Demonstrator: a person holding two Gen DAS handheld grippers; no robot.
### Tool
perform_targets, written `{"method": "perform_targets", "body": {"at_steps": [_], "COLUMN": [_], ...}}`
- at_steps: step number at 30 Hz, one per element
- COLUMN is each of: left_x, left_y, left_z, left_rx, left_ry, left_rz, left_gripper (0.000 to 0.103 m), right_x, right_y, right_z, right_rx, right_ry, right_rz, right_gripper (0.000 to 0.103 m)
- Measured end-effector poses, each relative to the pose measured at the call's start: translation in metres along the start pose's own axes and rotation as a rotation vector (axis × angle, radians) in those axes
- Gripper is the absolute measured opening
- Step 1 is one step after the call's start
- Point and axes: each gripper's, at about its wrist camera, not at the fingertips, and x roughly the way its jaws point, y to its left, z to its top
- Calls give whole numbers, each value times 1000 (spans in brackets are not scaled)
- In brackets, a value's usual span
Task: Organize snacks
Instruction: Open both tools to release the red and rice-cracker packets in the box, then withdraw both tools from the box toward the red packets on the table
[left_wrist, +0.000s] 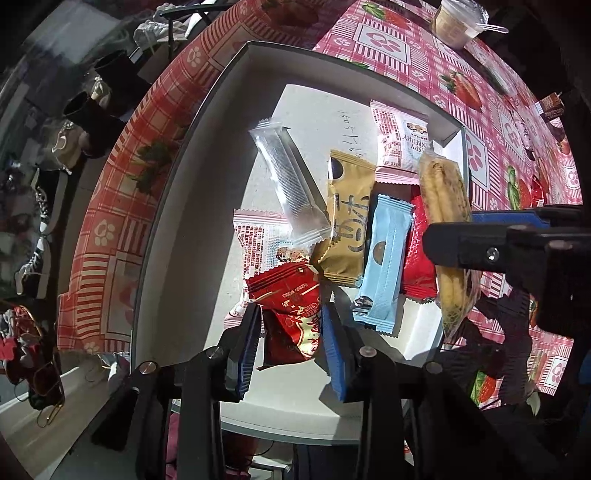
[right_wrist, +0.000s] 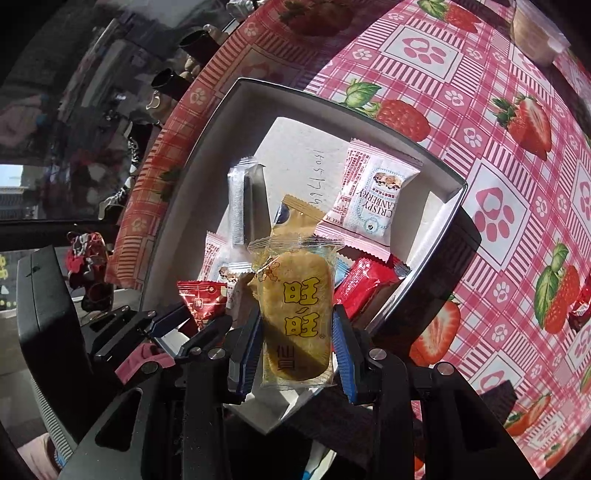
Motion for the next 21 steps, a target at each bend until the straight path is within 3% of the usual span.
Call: {"method": "perform_targets", "body": {"at_steps": [2, 3, 5, 10, 12, 13, 21], "left_x": [0, -1, -2, 1, 0, -1, -11], "left_y": [0, 0, 0, -3, -8, -10, -53], "left_z": [-1, -2, -2, 0, 2, 3, 16], "left_rx": [-8, -11, -11, -8, -2, 4, 91], "left_ry": [0, -6, -5, 27, 28, 29, 24], "left_rz": [19, 31, 40, 47, 46, 44, 22], "left_gripper": [75, 79, 80, 80, 80, 80, 80], "right_x": [2, 2, -1, -5, -7, -10, -10], "right_y": [0, -1, -5, -22, -32, -40, -117], "right_z": [0, 0, -2, -6, -10, -12, -40], "right_rx": [13, 20, 32, 79, 108, 127, 325], "right_ry": [8, 9, -5, -1, -15, -27, 3], "right_rz": [3, 6, 12, 14, -1, -9, -44], "right_gripper": [40, 54, 68, 69, 100, 103, 103]}}
